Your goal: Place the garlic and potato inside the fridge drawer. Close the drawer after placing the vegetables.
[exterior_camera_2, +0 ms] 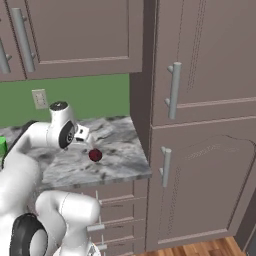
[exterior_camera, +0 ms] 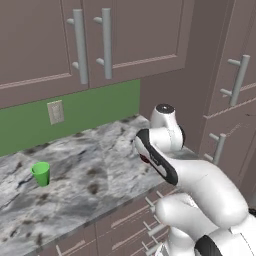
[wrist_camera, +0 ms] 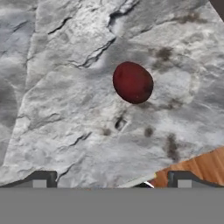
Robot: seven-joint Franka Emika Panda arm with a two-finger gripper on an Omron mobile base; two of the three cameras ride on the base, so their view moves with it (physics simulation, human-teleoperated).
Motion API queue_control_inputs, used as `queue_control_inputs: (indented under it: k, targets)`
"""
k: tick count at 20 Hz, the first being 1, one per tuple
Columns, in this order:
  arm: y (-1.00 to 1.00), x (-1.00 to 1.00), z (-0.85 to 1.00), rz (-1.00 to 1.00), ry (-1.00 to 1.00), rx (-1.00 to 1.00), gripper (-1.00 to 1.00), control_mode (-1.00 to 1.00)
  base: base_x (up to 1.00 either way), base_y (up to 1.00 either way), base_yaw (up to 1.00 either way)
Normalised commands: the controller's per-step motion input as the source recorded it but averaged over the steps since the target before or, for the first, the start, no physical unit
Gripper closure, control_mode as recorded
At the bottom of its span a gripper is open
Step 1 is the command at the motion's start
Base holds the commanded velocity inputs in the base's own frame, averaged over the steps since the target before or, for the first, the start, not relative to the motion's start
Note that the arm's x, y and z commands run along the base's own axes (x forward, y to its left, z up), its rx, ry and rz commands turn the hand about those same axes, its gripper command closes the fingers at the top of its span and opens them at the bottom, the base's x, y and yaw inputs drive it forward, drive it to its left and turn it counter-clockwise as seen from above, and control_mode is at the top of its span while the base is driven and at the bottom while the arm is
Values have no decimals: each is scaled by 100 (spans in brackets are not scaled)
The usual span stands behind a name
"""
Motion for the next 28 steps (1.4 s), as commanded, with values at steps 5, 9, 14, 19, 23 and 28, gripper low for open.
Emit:
queue_control_inputs:
  k: [5, 9, 14, 19, 23, 28]
  targets:
    - [-7, 71, -11, 8, 5, -2, -100, -100, 0, 0, 0]
    - [-13, 28, -38, 10, 3, 0, -100, -100, 0, 0, 0]
    - [-3, 7, -59, 11, 1, 0, -100, -100, 0, 0, 0]
    - [-2, 25, -36, 11, 3, 0, -100, -100, 0, 0, 0]
    - [-10, 25, -10, 11, 2, 0, -100, -100, 0, 0, 0]
    - [-2, 17, 0, 8, 0, -1, -100, -100, 0, 0, 0]
